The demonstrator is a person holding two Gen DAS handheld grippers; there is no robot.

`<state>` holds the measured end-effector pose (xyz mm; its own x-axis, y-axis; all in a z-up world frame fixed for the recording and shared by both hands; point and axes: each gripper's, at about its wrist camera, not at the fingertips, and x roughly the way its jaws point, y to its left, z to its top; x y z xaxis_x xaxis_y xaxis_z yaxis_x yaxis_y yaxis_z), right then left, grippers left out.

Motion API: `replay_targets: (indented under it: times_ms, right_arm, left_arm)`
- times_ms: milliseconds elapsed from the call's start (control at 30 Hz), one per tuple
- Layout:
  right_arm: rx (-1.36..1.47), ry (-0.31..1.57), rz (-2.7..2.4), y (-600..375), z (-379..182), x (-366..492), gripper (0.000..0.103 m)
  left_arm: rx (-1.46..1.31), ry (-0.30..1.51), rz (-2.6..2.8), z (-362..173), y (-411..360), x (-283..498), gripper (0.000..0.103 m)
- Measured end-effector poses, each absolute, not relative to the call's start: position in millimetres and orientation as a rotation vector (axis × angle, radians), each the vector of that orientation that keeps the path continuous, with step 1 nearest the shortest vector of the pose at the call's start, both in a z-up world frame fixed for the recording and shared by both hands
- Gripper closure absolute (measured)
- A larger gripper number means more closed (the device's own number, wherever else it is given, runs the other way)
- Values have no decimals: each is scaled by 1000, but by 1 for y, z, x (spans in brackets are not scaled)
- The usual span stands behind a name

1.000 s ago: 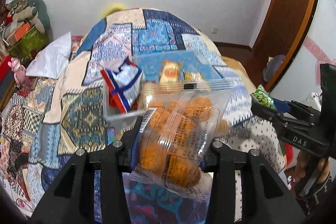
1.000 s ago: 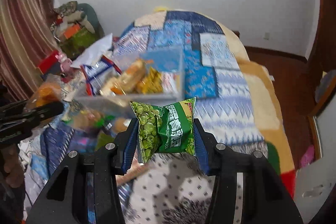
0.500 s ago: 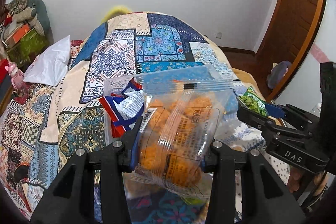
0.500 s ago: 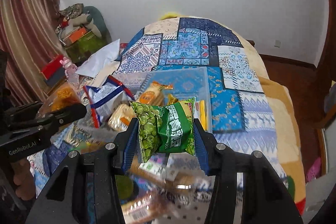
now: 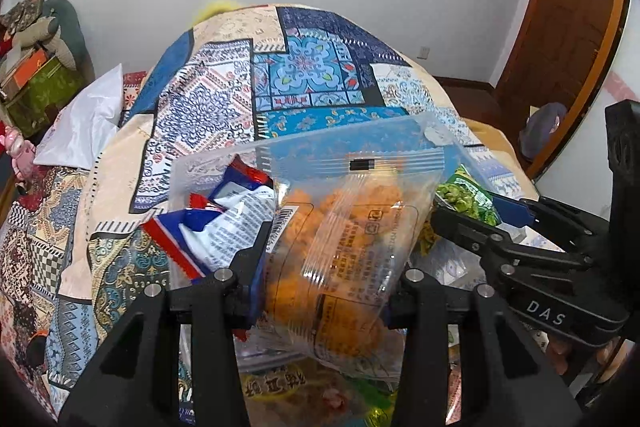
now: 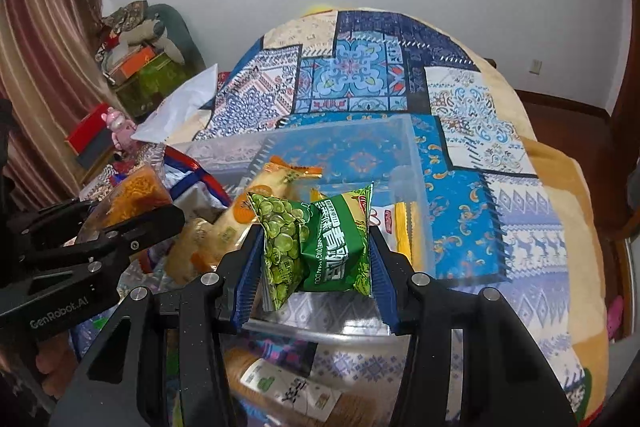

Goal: Organize snacks
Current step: 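Carry both bags over the clear box and open both tools to drop them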

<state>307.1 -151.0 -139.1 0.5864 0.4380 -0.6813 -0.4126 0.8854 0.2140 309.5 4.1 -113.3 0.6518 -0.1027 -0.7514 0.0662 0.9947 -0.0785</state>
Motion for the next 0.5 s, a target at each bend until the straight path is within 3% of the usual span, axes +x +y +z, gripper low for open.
replay_targets:
  times_ms: [333, 500]
  right_arm:
    - [10, 827, 499, -148, -148, 308, 52]
    - [5, 836, 489, -151, -147, 307, 45]
  left_arm:
    - [-13, 882, -100, -125, -4, 318, 57]
    - [-46, 908, -103, -123, 0, 316, 46]
